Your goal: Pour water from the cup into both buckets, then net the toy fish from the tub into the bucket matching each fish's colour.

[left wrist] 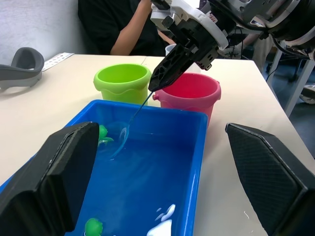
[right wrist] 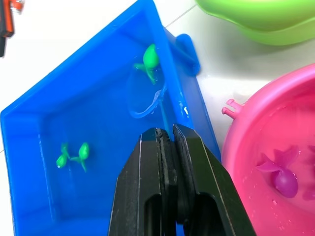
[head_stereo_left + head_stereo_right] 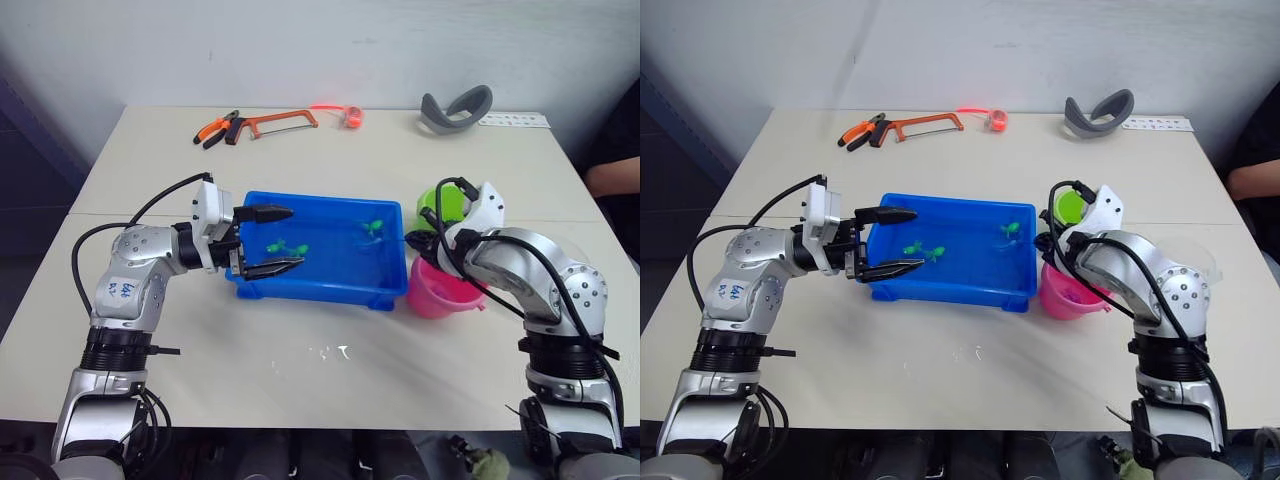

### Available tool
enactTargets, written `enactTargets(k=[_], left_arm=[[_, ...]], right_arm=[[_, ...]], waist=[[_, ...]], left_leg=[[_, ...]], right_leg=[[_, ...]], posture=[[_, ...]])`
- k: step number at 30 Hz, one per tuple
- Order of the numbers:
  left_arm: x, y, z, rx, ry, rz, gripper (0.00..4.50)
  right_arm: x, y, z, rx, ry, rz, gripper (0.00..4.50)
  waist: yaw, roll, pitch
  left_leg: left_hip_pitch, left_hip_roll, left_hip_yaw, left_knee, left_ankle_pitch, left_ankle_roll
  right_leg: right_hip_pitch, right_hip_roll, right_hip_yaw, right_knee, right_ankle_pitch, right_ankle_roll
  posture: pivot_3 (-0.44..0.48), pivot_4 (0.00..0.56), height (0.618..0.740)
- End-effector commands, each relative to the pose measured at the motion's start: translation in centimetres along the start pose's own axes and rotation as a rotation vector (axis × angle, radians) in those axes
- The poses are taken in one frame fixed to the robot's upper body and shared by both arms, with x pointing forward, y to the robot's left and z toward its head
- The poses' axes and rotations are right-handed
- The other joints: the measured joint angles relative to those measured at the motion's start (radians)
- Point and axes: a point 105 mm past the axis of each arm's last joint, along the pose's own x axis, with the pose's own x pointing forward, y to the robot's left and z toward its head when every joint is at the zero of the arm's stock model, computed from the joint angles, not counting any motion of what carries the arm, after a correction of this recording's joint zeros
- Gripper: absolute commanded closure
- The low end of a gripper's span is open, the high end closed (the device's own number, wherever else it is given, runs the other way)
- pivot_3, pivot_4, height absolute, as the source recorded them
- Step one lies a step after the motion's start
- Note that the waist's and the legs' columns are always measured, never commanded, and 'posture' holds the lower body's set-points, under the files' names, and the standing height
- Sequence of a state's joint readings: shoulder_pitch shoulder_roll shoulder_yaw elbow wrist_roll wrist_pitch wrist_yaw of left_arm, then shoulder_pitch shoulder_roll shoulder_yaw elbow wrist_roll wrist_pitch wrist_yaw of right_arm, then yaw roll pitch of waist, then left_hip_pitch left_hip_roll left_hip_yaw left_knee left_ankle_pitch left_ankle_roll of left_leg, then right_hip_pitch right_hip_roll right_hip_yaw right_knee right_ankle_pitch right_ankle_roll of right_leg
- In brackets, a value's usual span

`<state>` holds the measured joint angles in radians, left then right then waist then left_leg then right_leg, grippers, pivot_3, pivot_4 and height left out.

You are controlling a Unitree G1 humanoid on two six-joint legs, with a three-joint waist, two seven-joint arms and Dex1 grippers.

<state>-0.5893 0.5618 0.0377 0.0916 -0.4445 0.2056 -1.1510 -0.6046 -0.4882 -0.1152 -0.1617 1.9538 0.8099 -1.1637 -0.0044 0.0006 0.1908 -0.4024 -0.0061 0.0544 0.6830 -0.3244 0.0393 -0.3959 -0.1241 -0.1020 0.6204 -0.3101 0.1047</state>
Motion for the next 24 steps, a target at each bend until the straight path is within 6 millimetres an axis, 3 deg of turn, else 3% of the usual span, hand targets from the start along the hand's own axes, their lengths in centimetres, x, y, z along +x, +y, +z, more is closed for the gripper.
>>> enactTargets(k=[1, 13, 24], left_arm=[[-0.4, 0.1, 0.9, 0.036, -0.010, 0.009, 0.03], [-0.7, 0.2, 0.9, 0.035, -0.004, 0.010, 0.03], [-0.6, 0.2, 0.8, 0.022, -0.007, -0.001, 0.03]], right_arm=[[-1.0, 0.8, 0.1, -0.050, -0.022, 0.073, 4.50], [-2.5, 1.0, 0.5, -0.209, -0.086, 0.212, 4.50], [-6.7, 0.4, 1.8, -0.320, -0.204, 0.397, 4.50]], waist=[[0.001, 0.000, 0.000], [0.003, 0.000, 0.000], [0.007, 0.000, 0.000]], left_leg=[[0.000, 0.000, 0.000, 0.000, 0.000, 0.000], [0.000, 0.000, 0.000, 0.000, 0.000, 0.000], [0.000, 0.000, -0.001, 0.000, 0.000, 0.000]], right_leg=[[0.000, 0.000, 0.000, 0.000, 0.000, 0.000], [0.000, 0.000, -0.001, -0.001, 0.000, 0.000], [0.001, 0.000, -0.001, -0.001, 0.000, 0.000]], posture=[[0.000, 0.150, 0.740], [0.000, 0.150, 0.740], [0.000, 0.150, 0.740]])
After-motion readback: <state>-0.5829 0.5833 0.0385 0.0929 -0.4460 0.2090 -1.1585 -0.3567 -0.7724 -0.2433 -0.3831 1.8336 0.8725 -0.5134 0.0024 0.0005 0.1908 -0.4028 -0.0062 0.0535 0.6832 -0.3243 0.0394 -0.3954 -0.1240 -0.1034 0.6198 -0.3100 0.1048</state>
